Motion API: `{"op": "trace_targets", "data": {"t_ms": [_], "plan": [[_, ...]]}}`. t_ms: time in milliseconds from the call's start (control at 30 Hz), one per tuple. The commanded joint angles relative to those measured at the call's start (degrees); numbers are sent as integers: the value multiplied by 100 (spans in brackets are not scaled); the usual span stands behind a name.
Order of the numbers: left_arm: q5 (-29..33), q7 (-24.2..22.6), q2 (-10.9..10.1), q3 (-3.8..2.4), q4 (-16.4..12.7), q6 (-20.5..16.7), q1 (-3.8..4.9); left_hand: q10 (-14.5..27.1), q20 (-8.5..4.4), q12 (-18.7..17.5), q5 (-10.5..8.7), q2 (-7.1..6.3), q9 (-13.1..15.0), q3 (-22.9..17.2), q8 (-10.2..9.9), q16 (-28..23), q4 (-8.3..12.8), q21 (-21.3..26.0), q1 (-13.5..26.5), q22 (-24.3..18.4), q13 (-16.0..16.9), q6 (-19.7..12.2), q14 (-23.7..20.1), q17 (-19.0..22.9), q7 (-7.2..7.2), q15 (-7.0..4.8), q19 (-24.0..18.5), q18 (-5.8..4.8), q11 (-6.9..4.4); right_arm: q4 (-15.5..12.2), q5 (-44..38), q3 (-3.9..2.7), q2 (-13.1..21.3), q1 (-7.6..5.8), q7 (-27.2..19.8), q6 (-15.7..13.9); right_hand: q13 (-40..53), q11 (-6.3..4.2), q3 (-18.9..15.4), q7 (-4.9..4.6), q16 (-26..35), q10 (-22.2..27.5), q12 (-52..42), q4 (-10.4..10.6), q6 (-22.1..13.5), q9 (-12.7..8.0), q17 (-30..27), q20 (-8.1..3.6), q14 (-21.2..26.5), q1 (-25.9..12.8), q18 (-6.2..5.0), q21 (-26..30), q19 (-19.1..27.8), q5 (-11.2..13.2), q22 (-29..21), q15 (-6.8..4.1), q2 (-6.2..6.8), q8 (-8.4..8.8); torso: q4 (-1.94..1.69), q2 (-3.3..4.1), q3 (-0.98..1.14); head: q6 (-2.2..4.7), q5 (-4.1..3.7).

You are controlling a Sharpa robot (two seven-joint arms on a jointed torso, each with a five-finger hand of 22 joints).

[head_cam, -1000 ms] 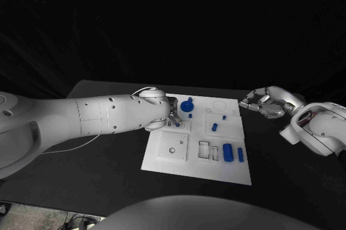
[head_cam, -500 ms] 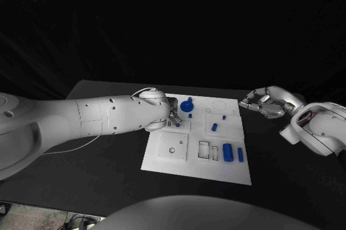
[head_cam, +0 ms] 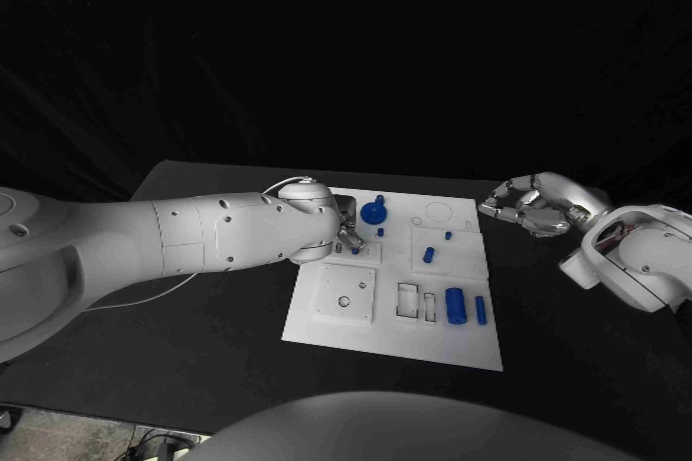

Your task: Assemble the parts on the task board

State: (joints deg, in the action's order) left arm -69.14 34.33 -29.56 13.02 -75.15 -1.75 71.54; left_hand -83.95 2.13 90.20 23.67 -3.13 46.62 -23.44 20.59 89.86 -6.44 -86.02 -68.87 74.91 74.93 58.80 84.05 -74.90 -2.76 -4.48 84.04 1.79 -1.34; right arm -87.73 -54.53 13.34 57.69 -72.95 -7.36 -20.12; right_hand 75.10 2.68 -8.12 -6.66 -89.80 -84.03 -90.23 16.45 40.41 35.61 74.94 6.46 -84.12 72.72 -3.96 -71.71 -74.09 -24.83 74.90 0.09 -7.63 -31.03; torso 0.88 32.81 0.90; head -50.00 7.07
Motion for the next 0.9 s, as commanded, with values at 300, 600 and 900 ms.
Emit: {"op": "trace_targets", "data": {"t_ms": [300, 600, 900], "plan": [[-268, -145, 4, 15, -35, 160, -72, -605, -26, -20, 22, 5, -6, -806, -10, 14, 773, 32, -58, 990, 1507, 2, 595, -1510, 30, -6, 159, -15, -50, -7, -8, 0, 6, 4, -59, -2, 1490, -5, -4, 0, -20, -597, 23, -18, -50, -5, 1506, 0, -588, 53, -95, 24, 52, -14, 844, -14, 6, 21, 0, 2, 0, 0, -5], [-375, -212, -44, 15, -100, 129, -97, -605, -24, -20, 19, 4, -5, -805, -14, 14, 773, 37, -67, 986, 1507, -6, 595, -1510, 27, -3, 154, -14, -48, -5, -7, 0, 9, 5, -64, -15, 1490, -5, -5, 1, -20, -597, 23, -21, -50, -5, 1506, 0, -588, 61, -94, 22, 48, -14, 845, -14, 9, 21, -2, 3, 0, 0, 2], [-421, -226, -96, 15, -189, -39, -106, -605, -23, -20, 16, 3, -4, -803, -15, 14, 774, 31, -71, 994, 1507, -9, 595, -1510, 25, -2, 160, -16, -47, -6, -7, 0, 6, 6, -65, -25, 1490, -6, -4, 2, -20, -597, 23, -24, -52, -5, 1506, 0, -588, 73, -97, 34, 58, -13, 842, -14, 14, 22, -1, 3, 0, 0, 12]]}}
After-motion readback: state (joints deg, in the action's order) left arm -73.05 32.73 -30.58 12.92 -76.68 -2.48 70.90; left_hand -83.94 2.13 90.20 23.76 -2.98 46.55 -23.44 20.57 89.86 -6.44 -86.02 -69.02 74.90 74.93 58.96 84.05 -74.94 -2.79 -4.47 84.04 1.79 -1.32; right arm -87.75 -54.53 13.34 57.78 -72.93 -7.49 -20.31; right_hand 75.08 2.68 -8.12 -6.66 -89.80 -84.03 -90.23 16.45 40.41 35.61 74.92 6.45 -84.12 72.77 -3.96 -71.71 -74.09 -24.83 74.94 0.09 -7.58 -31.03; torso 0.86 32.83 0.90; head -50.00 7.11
